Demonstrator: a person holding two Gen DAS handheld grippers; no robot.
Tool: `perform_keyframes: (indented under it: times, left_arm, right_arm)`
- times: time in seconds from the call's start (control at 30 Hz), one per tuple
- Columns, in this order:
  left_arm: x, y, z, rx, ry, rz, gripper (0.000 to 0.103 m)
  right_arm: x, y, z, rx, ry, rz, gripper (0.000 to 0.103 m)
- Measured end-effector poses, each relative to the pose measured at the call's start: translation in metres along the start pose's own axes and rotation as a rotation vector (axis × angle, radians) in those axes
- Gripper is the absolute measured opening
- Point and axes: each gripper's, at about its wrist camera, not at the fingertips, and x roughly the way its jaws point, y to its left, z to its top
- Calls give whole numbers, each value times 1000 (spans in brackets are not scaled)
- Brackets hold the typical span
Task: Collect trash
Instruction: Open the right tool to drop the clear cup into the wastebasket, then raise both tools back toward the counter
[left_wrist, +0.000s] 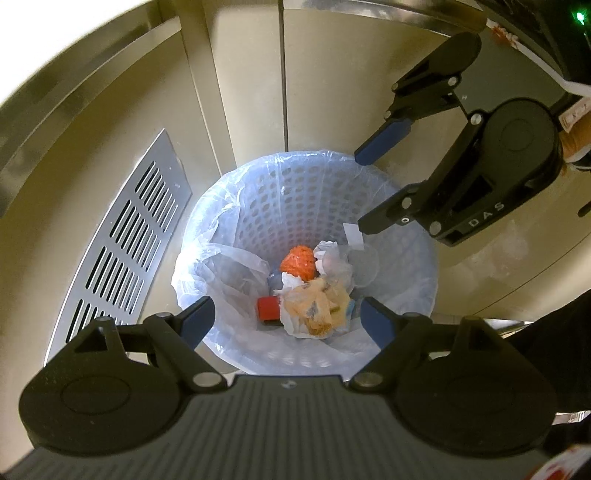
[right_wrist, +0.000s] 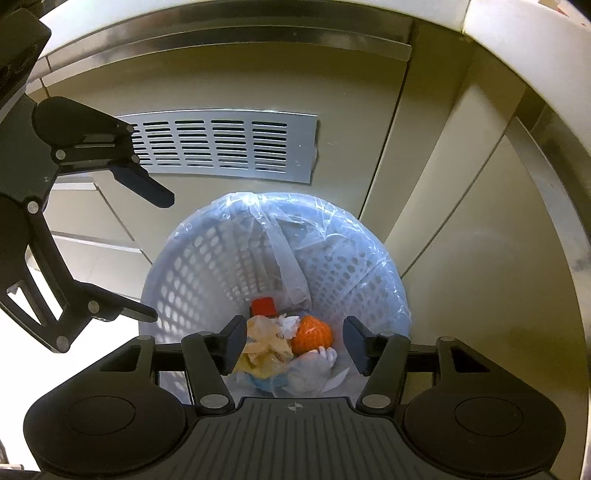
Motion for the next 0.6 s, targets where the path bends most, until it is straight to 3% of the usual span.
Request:
perform_keyframes:
  times: [0.3,0.6]
  left_arm:
    - [-29,-4,8,-16,-51,45,84]
    - [-87,-10,25,-20,-140,138,84]
  right_arm:
    - [-29,6,9,-13,-40,0,58]
    - [-97,16,40,-34,-179,-17,58]
